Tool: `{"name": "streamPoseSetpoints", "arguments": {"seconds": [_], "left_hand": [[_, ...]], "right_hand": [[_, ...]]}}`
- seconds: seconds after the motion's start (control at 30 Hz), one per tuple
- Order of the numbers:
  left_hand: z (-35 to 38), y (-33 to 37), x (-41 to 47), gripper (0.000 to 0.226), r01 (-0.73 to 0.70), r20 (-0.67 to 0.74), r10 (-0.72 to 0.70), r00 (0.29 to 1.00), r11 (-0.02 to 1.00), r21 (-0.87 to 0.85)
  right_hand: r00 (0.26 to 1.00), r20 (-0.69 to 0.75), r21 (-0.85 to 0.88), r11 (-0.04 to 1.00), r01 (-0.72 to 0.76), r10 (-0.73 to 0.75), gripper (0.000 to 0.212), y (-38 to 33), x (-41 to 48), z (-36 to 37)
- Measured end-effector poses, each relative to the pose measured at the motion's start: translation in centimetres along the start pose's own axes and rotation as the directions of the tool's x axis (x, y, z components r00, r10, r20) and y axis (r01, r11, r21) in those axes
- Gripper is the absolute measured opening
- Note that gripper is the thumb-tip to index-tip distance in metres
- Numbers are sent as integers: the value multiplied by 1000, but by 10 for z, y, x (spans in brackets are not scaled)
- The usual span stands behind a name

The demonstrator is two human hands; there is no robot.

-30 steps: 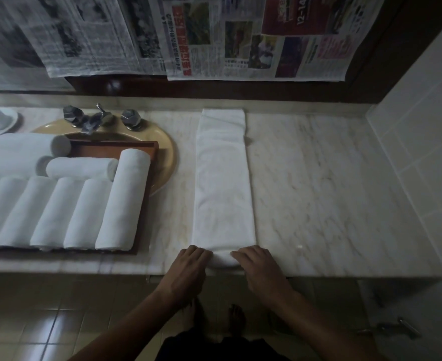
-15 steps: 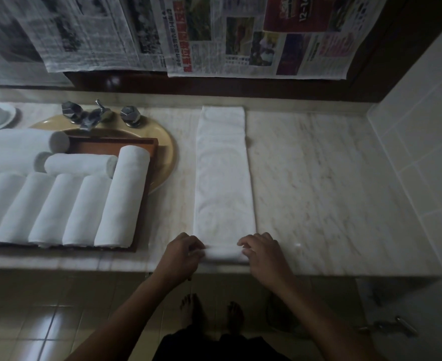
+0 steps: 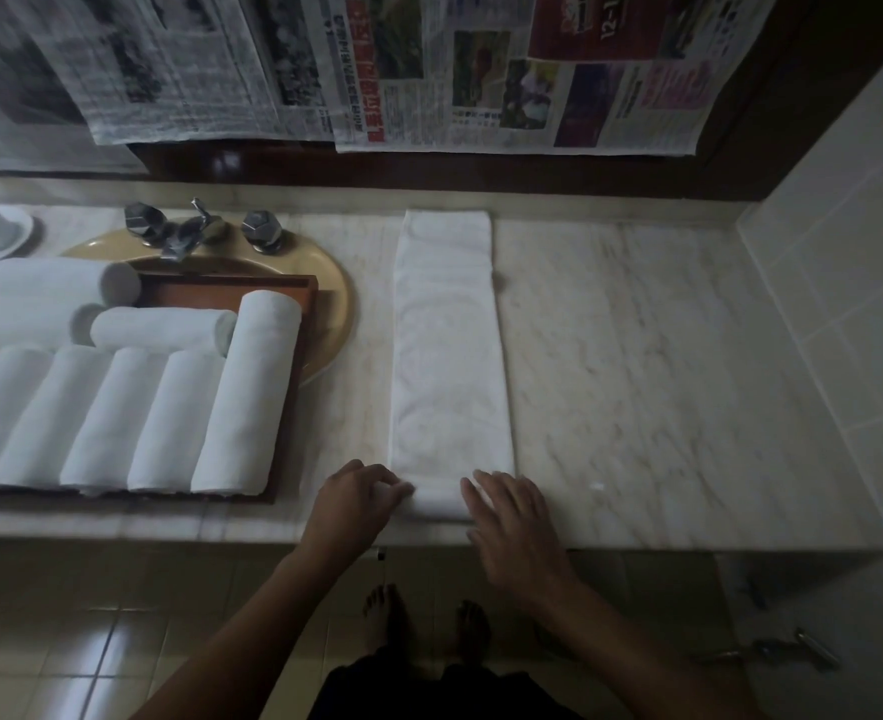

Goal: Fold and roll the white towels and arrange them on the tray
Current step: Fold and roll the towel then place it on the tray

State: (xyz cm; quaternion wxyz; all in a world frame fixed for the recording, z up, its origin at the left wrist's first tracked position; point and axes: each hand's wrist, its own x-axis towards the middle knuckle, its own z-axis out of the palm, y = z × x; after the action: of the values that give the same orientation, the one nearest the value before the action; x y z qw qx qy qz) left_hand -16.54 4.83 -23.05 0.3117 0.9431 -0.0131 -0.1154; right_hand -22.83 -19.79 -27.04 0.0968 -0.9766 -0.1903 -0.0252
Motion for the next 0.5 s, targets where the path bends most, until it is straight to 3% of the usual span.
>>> {"name": "streamPoseSetpoints", "arguments": {"seconds": [0.1, 0.17, 0.3, 0.37, 0.5], "left_hand": [[6, 3, -1, 33, 0, -87, 7, 996, 997, 79], [15, 7, -8, 35, -134, -162, 172, 972, 966, 219], [37, 19, -28, 58, -488, 17, 520, 854, 789, 372], [40, 15, -26, 61, -554, 64, 576, 815, 740, 381], [36, 8, -15, 63, -579, 106, 584, 805, 732, 360]], "right_hand": [[1000, -8, -46, 999, 17, -17, 60, 2, 8, -4], [1000, 13, -48, 999, 18, -17, 70, 3, 13, -10], [998, 53, -27, 999, 29, -27, 72, 5, 19, -17], [996, 77, -9, 999, 34, -33, 69, 8, 22, -19], [988, 155, 123, 992, -35, 16, 53, 12, 27, -27]]}}
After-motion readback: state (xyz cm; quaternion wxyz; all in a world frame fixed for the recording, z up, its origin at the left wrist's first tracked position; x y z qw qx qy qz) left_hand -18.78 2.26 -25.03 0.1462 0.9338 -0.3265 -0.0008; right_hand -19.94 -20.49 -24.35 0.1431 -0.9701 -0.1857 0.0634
